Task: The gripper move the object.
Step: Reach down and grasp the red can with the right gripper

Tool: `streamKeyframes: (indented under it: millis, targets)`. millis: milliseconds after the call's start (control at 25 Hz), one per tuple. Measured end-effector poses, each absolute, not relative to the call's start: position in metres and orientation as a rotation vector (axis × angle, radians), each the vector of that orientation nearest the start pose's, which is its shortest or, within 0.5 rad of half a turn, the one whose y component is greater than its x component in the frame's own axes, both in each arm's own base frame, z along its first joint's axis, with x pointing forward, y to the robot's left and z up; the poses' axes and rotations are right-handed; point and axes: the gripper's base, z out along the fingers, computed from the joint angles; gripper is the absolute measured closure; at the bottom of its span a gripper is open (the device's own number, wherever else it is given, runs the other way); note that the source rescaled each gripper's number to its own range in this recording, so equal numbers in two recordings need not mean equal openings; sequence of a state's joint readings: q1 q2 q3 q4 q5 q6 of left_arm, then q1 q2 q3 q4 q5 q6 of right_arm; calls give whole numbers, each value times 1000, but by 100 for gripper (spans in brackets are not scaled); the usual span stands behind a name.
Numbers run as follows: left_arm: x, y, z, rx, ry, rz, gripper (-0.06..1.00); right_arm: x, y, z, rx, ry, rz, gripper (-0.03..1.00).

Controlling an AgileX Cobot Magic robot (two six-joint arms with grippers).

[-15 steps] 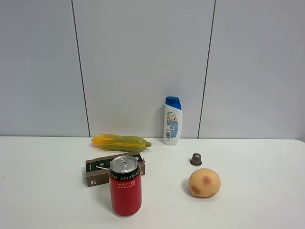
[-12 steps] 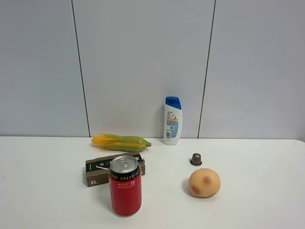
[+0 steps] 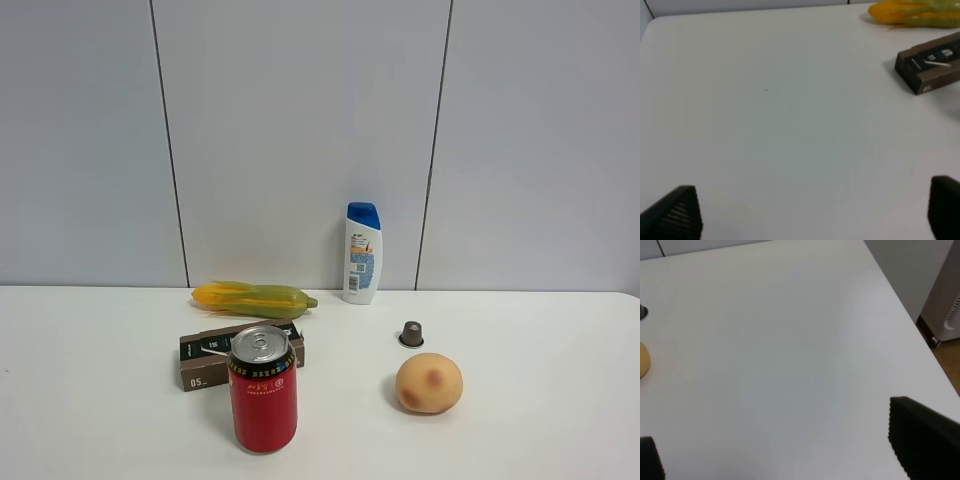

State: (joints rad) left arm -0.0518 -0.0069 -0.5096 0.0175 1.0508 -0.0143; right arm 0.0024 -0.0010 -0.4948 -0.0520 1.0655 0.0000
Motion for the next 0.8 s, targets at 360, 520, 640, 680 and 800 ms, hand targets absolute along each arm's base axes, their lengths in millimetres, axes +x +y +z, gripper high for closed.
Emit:
streamKeyframes:
  millis: [360,520,640,680,800]
  targets:
    - [-7,2,281,37,2017,-21,-6,-5,-4,276,0,2053,-61,25]
    - [-7,2,281,37,2017,-21,-6,-5,-4,276,0,2053,-61,25]
    - [-7,2,281,37,2017,-21,-6,-5,-4,276,0,2053,-61,25]
    - [-7,2,281,37,2017,-21,-6,-5,-4,276,0,2053,-61,25]
    - [-7,2,281,37,2017,-21,-6,-5,-4,276,0,2053,-61,25]
